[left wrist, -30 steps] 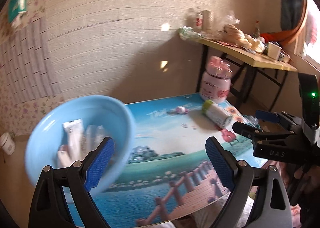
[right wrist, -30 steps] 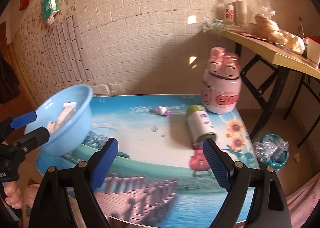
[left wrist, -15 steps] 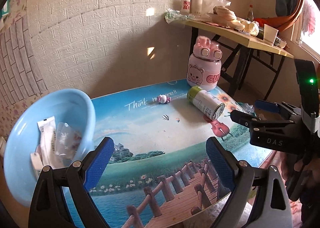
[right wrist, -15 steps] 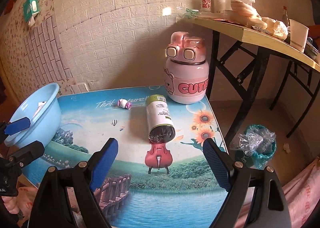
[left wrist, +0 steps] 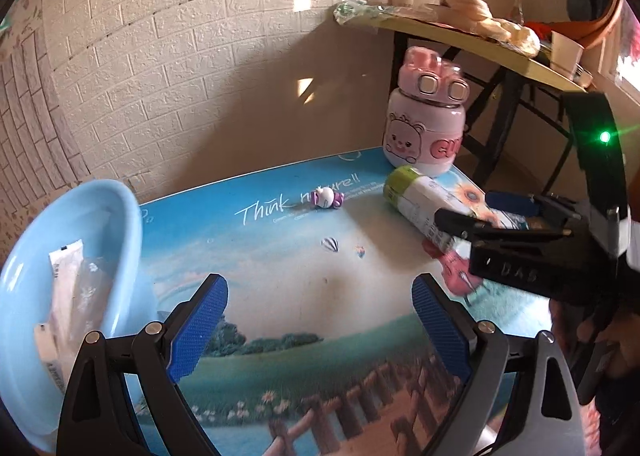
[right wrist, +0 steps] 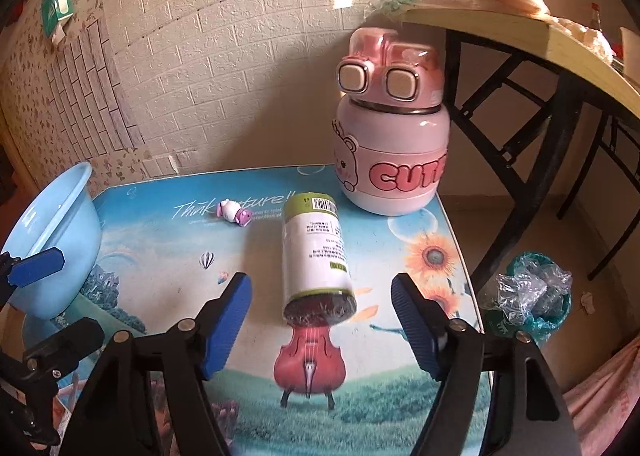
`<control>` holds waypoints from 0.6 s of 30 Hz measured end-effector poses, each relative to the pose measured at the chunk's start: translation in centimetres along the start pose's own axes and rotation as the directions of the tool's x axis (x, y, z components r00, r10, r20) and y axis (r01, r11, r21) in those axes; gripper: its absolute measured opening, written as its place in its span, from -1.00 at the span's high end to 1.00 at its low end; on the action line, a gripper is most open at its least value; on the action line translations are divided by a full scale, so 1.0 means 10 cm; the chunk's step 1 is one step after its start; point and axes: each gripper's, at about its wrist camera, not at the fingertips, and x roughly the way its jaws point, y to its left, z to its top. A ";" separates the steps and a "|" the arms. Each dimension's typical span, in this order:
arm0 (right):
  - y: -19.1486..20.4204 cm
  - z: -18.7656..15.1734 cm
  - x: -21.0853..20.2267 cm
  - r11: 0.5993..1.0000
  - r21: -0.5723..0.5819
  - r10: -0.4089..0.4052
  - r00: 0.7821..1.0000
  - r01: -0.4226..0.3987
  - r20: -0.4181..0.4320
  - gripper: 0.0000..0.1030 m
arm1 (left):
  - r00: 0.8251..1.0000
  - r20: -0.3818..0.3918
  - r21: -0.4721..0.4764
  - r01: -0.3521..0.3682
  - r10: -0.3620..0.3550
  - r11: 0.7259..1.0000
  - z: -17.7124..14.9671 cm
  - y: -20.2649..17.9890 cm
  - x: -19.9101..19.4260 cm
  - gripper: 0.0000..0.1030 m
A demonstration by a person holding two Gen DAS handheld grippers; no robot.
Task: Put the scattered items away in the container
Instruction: 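Grasp green-capped white bottle with right tool while left tool grasps pink figurine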
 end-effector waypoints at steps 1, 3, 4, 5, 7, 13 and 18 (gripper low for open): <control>0.00 0.01 0.05 1.000 -0.004 0.003 1.000 -0.003 -0.006 -0.44 | 1.000 -0.003 -0.015 0.002 -0.002 1.000 0.02 0.01 0.04 -0.82; 0.00 0.03 0.15 1.000 -0.008 0.010 1.000 -0.011 -0.020 -0.44 | 1.000 -0.012 -0.043 0.005 -0.005 0.999 0.05 0.03 0.13 -0.82; 0.00 0.04 0.20 1.000 -0.011 0.013 1.000 -0.014 -0.028 -0.44 | 1.000 -0.014 -0.053 0.004 -0.004 0.999 0.07 0.04 0.16 -0.82; 0.00 0.06 0.26 1.000 -0.016 0.014 0.999 -0.015 -0.036 -0.43 | 1.000 -0.013 -0.062 0.001 -0.001 0.998 0.08 0.06 0.20 -0.82; 0.00 0.10 0.35 1.000 -0.021 0.010 0.999 -0.011 -0.049 -0.41 | 1.000 -0.017 -0.071 -0.001 0.000 0.997 0.11 0.07 0.28 -0.82; 0.00 0.16 0.57 0.999 -0.035 0.021 0.997 -0.024 -0.078 -0.27 | 0.999 -0.051 -0.072 -0.006 0.002 0.997 0.17 0.09 0.50 -0.82; 0.01 0.17 0.68 0.997 -0.036 0.057 0.992 -0.062 -0.112 0.08 | 0.997 -0.076 -0.078 -0.005 -0.001 0.997 0.23 0.11 0.64 -0.82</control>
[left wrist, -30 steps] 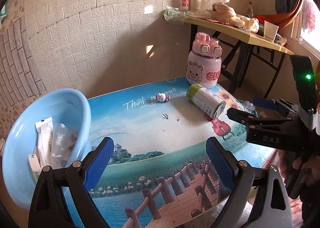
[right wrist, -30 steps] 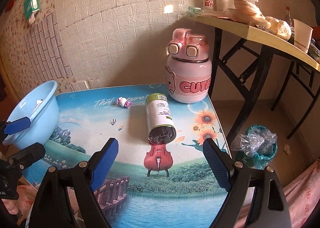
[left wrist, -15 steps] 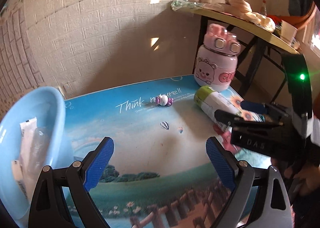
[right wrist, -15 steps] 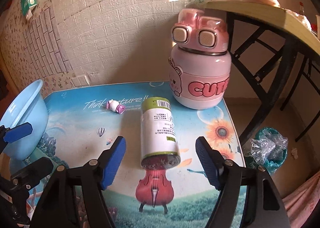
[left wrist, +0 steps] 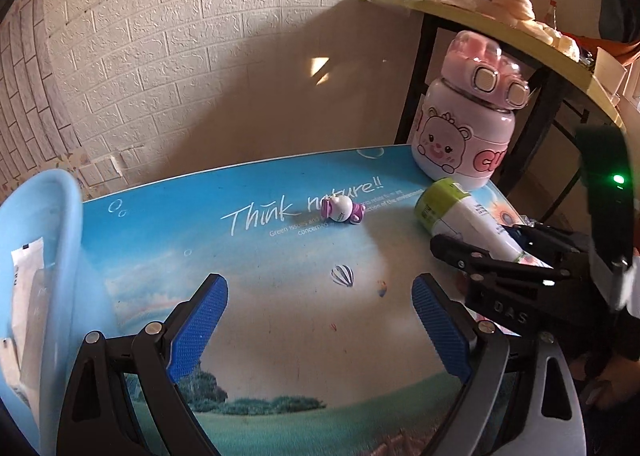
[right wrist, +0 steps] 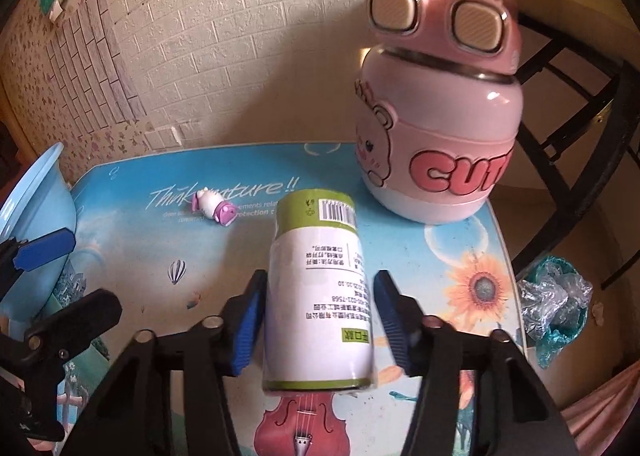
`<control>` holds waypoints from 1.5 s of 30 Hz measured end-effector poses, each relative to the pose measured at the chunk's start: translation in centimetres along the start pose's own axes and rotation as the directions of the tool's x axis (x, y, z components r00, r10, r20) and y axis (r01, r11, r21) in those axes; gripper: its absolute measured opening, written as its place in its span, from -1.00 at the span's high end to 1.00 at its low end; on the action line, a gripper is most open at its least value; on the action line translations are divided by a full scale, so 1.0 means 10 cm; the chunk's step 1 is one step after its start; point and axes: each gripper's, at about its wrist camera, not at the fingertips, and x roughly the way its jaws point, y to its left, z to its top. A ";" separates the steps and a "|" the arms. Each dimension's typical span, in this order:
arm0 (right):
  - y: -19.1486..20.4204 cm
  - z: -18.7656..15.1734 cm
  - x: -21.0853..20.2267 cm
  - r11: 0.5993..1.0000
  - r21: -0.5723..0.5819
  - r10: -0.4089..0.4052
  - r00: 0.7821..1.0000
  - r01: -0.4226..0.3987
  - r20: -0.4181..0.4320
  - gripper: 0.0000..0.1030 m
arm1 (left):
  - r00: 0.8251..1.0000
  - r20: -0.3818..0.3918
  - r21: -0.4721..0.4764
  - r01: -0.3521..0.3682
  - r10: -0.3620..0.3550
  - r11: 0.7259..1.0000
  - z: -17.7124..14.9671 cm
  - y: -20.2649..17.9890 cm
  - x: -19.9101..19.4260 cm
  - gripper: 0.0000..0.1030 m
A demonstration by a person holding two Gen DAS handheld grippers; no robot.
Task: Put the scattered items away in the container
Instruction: 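Grasp green-capped white bottle with right tool while left tool grasps pink figurine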
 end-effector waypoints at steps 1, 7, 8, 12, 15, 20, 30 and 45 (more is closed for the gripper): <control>0.00 0.00 0.00 1.000 -0.006 0.002 1.000 -0.002 0.000 0.09 | 1.000 -0.005 -0.001 -0.001 0.001 1.000 0.02 0.00 0.03 -0.82; -0.11 -0.04 -0.05 0.999 0.030 0.029 1.000 -0.029 0.003 0.11 | 0.999 -0.031 0.035 -0.008 0.009 0.999 0.12 -0.08 0.20 -0.82; -0.14 -0.05 -0.06 0.999 0.036 0.027 1.000 -0.028 0.004 0.11 | 0.999 -0.039 0.049 -0.015 0.017 0.999 0.15 -0.10 0.24 -0.82; -0.26 -0.11 -0.10 0.998 0.065 0.022 1.000 -0.023 0.005 0.11 | 0.998 -0.068 0.067 -0.012 0.016 0.998 0.24 -0.17 0.40 -0.82; -0.32 -0.16 -0.13 0.997 0.079 0.021 1.000 -0.022 0.008 0.11 | 0.997 -0.073 0.074 -0.014 0.019 0.997 0.31 -0.20 0.52 -0.82; -0.41 -0.23 -0.16 0.995 0.091 0.027 1.000 -0.028 0.007 0.11 | 0.994 -0.110 0.076 -0.015 0.023 0.997 0.41 -0.22 0.73 -0.77; -0.49 -0.25 -0.21 0.993 0.109 0.051 0.999 -0.052 0.012 0.10 | 0.995 -0.102 0.063 -0.006 0.013 0.998 0.45 -0.22 0.91 -0.45; -0.50 -0.24 -0.22 0.992 0.125 0.024 1.000 -0.025 0.013 0.10 | 0.997 -0.051 0.123 0.059 -0.053 0.991 0.28 -0.26 0.63 0.36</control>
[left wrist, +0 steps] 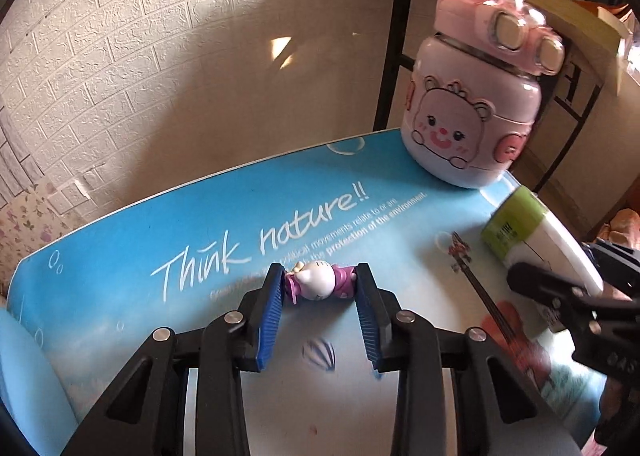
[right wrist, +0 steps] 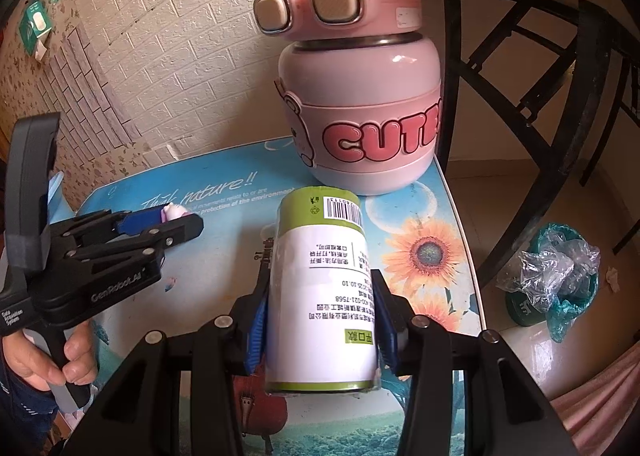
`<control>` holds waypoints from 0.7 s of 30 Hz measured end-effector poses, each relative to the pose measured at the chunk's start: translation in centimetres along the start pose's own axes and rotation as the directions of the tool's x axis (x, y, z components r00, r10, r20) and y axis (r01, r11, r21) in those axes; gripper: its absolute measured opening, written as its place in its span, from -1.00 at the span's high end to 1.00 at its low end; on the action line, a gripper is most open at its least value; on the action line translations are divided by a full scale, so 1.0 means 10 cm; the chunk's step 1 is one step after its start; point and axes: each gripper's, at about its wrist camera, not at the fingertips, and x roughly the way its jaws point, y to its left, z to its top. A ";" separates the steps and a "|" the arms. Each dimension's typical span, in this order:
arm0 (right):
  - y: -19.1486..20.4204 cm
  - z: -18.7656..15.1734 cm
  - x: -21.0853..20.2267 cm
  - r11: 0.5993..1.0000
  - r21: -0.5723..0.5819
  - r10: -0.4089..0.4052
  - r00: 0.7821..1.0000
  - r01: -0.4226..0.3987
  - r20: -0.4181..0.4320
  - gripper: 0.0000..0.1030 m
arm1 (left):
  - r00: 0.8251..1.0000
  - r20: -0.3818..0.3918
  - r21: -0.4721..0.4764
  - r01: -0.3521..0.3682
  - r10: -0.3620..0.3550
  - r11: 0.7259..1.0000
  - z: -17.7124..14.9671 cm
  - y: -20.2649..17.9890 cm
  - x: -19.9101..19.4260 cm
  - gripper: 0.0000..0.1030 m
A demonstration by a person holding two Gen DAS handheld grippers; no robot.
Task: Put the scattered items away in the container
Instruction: 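Grasp green-capped white bottle with right tool while left tool grasps pink figurine, then carry the figurine and white bottle over the blue basin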
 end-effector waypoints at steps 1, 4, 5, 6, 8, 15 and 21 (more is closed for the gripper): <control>0.01 -0.01 -0.01 1.000 0.000 -0.004 1.000 0.004 0.002 0.10 | 1.000 0.006 0.003 0.002 -0.002 1.000 -0.02 0.00 -0.04 0.36; 0.06 -0.04 -0.02 1.000 0.001 -0.011 1.000 0.011 -0.001 0.10 | 1.000 0.027 0.010 0.011 -0.011 1.000 -0.11 0.00 -0.21 0.36; 0.07 -0.07 -0.04 1.000 0.002 -0.011 1.000 0.011 -0.003 0.10 | 0.999 0.035 0.012 0.014 -0.015 1.000 -0.15 0.00 -0.26 0.36; 0.06 -0.10 -0.08 1.000 0.003 -0.011 1.000 0.011 -0.004 0.10 | 0.999 0.044 0.015 0.015 -0.016 1.000 -0.19 0.00 -0.32 0.36; 0.08 -0.16 -0.12 1.000 0.006 -0.011 1.000 0.011 -0.008 0.10 | 0.998 0.058 0.016 0.019 -0.020 1.000 -0.27 0.00 -0.46 0.36; 0.28 -0.42 -0.32 1.000 0.005 0.004 1.000 -0.004 -0.018 0.11 | 0.996 0.086 -0.016 0.035 -0.034 0.999 -0.61 0.06 -0.88 0.35; 0.60 -0.64 -0.48 0.999 -0.033 0.006 1.000 -0.007 -0.023 0.10 | 0.996 0.086 -0.044 0.027 -0.023 0.999 -0.88 0.10 -1.15 0.35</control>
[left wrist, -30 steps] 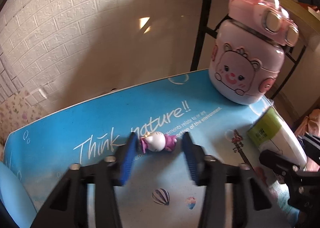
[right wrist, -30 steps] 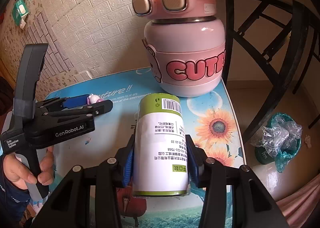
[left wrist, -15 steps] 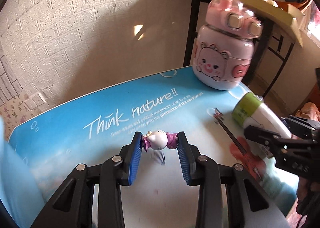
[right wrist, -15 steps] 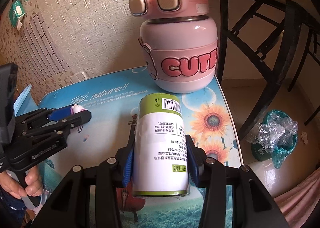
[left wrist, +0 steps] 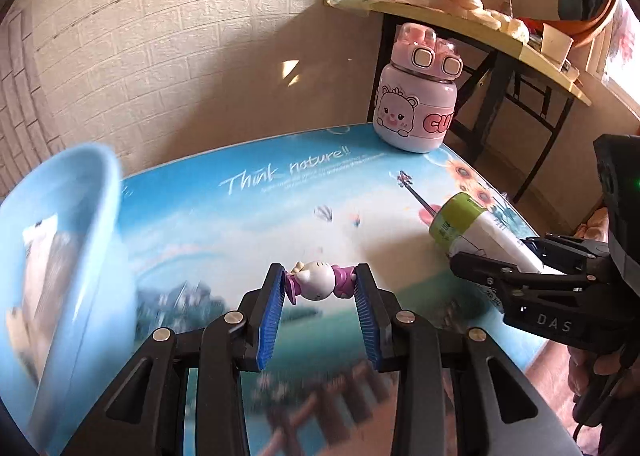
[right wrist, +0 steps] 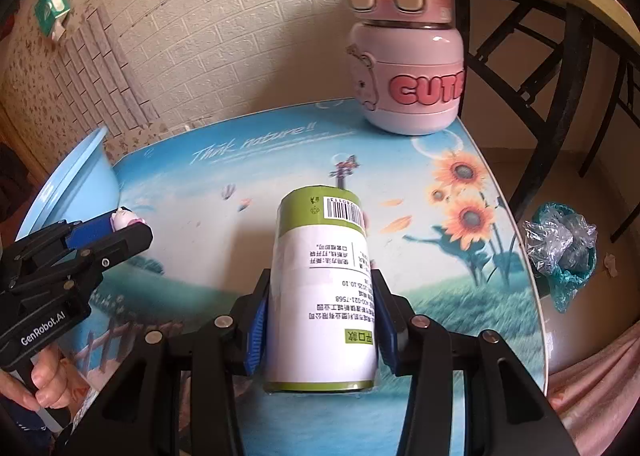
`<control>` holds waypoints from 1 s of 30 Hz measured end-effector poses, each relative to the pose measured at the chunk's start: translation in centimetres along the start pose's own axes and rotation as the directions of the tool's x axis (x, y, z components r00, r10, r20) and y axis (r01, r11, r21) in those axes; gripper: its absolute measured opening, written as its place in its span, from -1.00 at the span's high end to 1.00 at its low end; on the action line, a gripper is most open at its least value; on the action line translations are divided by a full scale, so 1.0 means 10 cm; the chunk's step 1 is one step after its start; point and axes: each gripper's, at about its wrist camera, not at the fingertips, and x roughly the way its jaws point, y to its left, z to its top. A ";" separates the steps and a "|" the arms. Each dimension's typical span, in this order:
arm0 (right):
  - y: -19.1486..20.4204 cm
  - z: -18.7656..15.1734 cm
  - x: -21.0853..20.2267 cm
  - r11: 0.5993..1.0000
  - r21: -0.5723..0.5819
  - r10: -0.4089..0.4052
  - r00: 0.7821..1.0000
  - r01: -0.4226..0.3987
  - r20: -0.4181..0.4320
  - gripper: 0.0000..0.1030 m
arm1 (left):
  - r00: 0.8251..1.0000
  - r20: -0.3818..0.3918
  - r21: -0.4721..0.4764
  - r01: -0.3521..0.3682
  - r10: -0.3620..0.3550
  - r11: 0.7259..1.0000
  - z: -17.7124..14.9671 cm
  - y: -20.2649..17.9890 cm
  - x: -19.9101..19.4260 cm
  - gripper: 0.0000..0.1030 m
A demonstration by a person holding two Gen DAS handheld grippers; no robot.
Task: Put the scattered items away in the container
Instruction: 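Carry the figurine and white bottle over the blue basin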
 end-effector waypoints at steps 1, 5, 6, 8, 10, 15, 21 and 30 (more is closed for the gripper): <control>0.05 -0.02 -0.04 1.000 -0.005 -0.001 1.000 0.001 0.002 0.11 | 1.000 0.004 -0.008 0.001 -0.001 1.000 -0.04 0.01 -0.06 0.35; 0.25 -0.07 -0.22 0.999 -0.031 -0.005 1.000 0.006 0.019 0.11 | 1.000 0.019 -0.026 -0.014 0.015 1.000 -0.17 0.06 -0.27 0.35; 0.31 -0.09 -0.28 0.999 -0.038 -0.005 1.000 0.006 0.024 0.11 | 1.000 0.023 -0.031 -0.017 0.018 0.999 -0.20 0.08 -0.34 0.35; 0.40 -0.10 -0.36 0.999 -0.052 -0.003 0.999 0.005 0.036 0.11 | 0.999 0.034 -0.044 -0.019 0.021 0.999 -0.25 0.11 -0.46 0.35; 0.50 -0.13 -0.43 0.998 -0.065 -0.007 0.999 0.010 0.043 0.11 | 0.999 0.046 -0.052 -0.023 0.025 0.998 -0.30 0.13 -0.56 0.35; 0.67 -0.21 -0.51 0.996 -0.090 -0.014 0.999 0.018 0.044 0.11 | 0.998 0.054 -0.066 -0.039 0.043 0.997 -0.43 0.18 -0.73 0.35; 0.84 -0.25 -0.57 0.993 -0.120 -0.013 0.999 0.019 0.043 0.11 | 0.997 0.046 -0.093 -0.055 0.059 0.994 -0.51 0.27 -0.79 0.35; 0.93 -0.29 -0.56 0.991 -0.130 -0.014 0.999 0.018 0.032 0.11 | 0.996 0.039 -0.112 -0.078 0.082 0.991 -0.56 0.36 -0.81 0.35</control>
